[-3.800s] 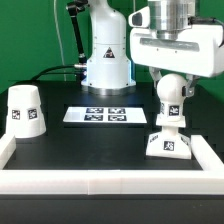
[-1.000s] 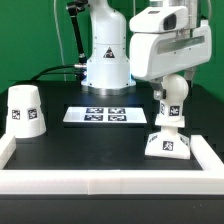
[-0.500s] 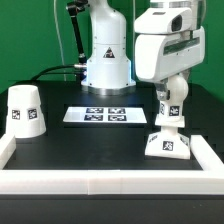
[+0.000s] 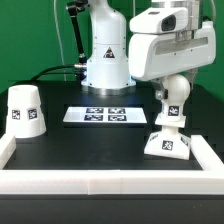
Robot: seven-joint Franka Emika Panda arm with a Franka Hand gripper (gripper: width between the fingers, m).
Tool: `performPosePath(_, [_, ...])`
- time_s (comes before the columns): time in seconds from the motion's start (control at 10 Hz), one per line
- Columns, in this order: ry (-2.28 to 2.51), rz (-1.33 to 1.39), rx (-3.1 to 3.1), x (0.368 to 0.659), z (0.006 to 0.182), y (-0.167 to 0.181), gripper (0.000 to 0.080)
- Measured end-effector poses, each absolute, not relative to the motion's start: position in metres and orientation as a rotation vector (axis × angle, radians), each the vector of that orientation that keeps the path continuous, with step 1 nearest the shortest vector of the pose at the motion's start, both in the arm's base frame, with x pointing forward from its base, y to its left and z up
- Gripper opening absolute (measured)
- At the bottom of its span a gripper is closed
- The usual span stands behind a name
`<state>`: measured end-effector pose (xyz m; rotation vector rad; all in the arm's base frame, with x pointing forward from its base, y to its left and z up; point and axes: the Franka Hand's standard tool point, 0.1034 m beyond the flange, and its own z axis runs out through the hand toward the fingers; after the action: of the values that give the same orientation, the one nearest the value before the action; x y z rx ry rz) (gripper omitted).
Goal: Assemble lamp
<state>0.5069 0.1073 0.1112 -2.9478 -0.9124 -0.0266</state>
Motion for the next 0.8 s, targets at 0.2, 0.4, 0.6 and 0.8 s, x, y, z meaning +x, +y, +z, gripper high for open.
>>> performPosePath(0.2, [-0.642,-0.024,-3.018,0.5077,0.1116,0.1061,0.0577])
performPosePath(0.4, [-0.475,-0.019,-3.047,0.5072,0.1113,0.1050,0.0579])
performPosePath(0.6, [-0.317,-0.015,-3.067,0.5073,0.1113,0.1040,0.0579])
performPosePath(0.8, [-0.139,-0.010,-3.080,0.5075,0.1120,0.1031,0.0579])
